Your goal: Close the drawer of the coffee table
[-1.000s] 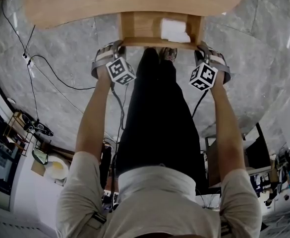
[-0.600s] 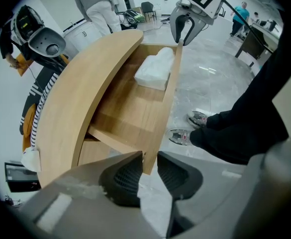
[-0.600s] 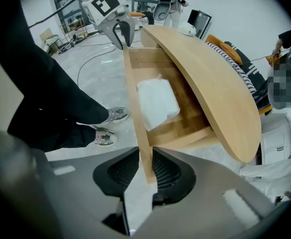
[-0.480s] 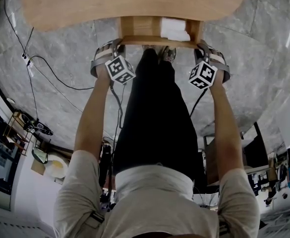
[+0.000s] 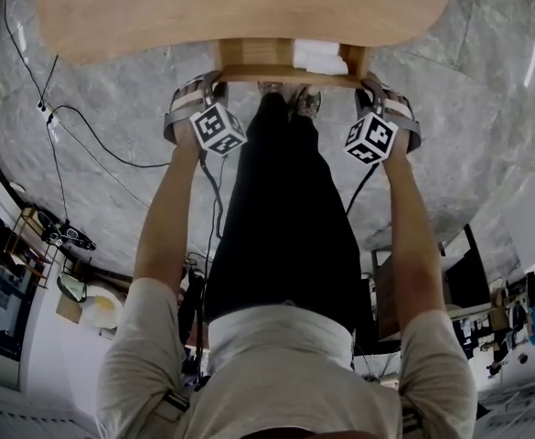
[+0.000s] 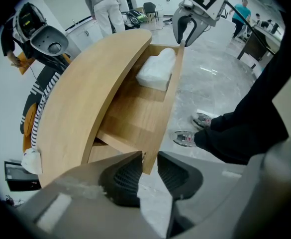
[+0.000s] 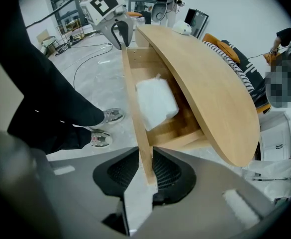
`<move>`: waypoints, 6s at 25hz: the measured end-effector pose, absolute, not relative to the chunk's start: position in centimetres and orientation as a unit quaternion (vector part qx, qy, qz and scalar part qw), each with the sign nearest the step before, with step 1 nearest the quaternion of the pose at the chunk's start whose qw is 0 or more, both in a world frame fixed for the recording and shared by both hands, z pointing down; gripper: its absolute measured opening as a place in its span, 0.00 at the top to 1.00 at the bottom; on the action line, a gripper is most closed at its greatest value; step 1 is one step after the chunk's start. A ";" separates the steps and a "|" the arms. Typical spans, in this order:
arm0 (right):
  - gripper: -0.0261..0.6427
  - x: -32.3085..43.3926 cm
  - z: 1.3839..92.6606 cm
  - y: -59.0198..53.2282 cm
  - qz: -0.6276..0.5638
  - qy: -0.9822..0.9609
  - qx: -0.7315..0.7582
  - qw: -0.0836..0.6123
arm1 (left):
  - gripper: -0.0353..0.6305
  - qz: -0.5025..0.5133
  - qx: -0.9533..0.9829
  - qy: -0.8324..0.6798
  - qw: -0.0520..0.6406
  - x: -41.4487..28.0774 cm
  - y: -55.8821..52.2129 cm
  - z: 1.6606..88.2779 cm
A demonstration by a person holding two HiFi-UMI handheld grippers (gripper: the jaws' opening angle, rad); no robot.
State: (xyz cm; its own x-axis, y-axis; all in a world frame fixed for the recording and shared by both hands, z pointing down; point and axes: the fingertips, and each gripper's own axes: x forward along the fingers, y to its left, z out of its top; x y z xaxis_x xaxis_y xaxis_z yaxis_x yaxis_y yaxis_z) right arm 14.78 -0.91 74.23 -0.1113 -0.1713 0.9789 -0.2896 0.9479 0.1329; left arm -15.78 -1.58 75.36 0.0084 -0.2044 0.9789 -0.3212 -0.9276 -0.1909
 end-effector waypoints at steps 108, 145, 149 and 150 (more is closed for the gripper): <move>0.95 9.9 35.5 -13.9 0.050 -0.790 0.563 0.240 | 0.91 0.215 0.795 -0.529 0.204 -3.0 -13.2 38.3; 0.95 22.3 6.6 -6.0 -0.117 -0.733 0.662 0.101 | 0.91 0.036 0.896 -0.443 -0.018 15.1 -8.8 8.8; 0.95 22.9 6.5 -6.0 -0.120 -0.731 0.663 0.104 | 0.91 0.038 0.897 -0.440 -0.016 15.7 -8.7 8.8; 0.95 23.0 6.4 -5.9 -0.121 -0.730 0.664 0.103 | 0.91 0.039 0.897 -0.439 -0.015 15.9 -8.7 8.8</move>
State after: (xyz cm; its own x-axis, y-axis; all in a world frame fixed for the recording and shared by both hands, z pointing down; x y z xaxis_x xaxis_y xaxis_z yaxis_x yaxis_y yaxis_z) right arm 23.01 -5.89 6.38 -0.0963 -0.9953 -0.0099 -0.9452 0.0884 0.3144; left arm 15.93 -8.67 8.80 0.6110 -0.7896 0.0557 -0.7872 -0.6135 -0.0617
